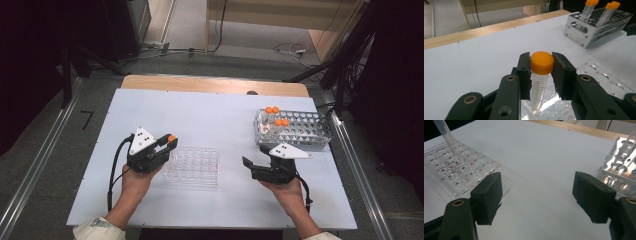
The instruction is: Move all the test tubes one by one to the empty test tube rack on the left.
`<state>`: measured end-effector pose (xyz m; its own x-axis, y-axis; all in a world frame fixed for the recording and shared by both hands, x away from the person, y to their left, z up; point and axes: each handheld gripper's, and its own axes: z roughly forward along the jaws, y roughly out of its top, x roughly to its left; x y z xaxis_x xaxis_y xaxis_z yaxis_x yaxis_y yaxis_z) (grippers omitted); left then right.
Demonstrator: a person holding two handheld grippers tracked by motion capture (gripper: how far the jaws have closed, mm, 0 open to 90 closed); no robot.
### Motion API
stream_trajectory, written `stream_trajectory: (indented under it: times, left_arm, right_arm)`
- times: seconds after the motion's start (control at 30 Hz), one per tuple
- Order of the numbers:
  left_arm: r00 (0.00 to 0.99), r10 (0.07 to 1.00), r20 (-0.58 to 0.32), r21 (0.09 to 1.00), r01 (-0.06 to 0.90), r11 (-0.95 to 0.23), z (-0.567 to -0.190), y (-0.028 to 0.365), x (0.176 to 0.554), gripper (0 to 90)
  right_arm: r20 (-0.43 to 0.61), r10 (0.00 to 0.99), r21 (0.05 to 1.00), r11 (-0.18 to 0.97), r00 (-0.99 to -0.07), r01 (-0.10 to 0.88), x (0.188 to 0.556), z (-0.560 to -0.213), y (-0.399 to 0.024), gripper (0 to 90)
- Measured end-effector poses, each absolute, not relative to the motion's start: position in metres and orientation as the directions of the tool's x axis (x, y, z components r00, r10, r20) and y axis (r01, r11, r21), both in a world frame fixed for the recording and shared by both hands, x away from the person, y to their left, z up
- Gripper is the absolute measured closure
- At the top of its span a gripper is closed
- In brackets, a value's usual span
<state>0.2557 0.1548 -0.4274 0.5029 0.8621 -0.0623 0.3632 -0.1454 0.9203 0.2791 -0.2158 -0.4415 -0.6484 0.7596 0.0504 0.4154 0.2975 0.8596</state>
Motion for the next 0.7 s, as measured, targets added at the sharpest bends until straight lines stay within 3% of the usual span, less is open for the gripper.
stream_trajectory:
  times: [0.53,0.7]
  left_arm:
    - [0.504,0.861,-0.065,0.911,0.382,-0.154,-0.4333,0.156,0.254,67.2]
    - [0.51,0.855,-0.095,0.909,0.394,-0.134,-0.4333,0.1574,0.2551,55.9]
  right_arm:
    - [0.05,0.76,0.857,0.301,-0.648,0.418,0.2791,-0.4421,-0.215,22.6]
    - [0.049,0.761,0.857,0.3,-0.647,0.419,0.2793,-0.4423,-0.2152,22.6]
